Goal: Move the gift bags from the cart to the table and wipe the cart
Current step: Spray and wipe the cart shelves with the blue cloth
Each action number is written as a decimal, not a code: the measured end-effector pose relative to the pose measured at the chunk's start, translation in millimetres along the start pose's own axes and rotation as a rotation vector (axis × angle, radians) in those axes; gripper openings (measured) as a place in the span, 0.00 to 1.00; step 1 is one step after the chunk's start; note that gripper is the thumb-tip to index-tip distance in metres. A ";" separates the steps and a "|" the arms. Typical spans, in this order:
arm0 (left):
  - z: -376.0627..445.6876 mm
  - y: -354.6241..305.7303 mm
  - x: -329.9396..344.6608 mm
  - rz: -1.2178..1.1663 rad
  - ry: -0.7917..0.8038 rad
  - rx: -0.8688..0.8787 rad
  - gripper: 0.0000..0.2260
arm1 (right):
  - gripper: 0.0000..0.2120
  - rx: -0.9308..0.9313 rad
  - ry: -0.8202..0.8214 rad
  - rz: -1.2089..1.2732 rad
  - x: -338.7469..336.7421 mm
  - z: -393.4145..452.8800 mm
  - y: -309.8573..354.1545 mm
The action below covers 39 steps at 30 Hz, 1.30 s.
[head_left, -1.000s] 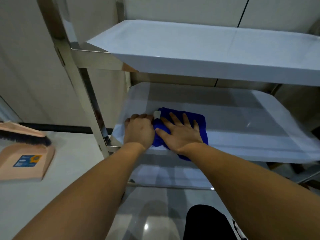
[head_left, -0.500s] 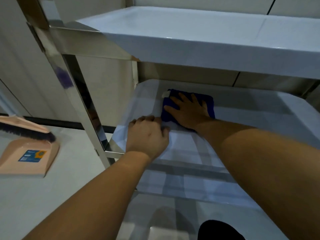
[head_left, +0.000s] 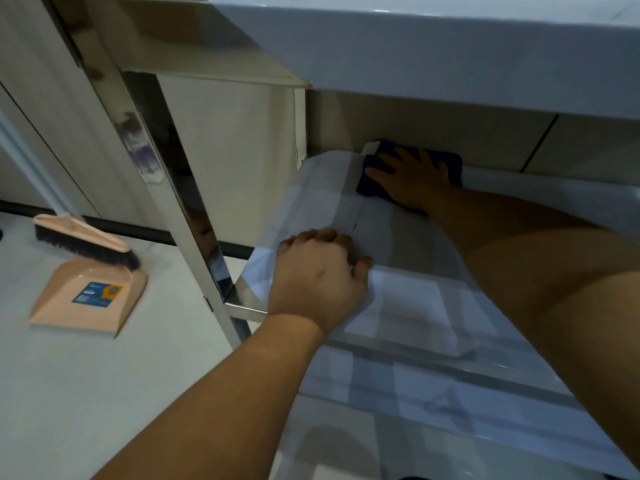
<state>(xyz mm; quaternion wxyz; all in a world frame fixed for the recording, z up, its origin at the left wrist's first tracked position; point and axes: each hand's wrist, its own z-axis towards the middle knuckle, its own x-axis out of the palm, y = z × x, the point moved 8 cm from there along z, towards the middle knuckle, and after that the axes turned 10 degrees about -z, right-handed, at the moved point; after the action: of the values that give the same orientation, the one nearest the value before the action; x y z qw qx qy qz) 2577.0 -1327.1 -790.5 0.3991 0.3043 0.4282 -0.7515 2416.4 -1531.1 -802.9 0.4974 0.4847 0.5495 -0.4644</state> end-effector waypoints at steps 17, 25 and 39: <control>-2.4 -8.7 -11.8 0.005 0.123 -0.109 0.14 | 0.34 -0.038 0.032 0.035 12.4 -140.5 7.6; -1.8 -7.0 -5.9 0.108 0.309 -0.198 0.19 | 0.33 -0.026 0.051 0.046 14.3 -263.4 1.3; 1.5 -117.9 40.1 -0.121 0.382 -0.114 0.15 | 0.33 0.198 0.024 0.116 21.5 -320.3 -87.3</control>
<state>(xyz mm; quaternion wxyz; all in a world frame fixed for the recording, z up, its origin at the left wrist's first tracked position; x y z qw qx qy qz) 2455.4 -1305.0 -774.6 0.2812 0.3920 0.5556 -0.6772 2298.0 -1220.3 -798.2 0.4664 0.5681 0.4780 -0.4810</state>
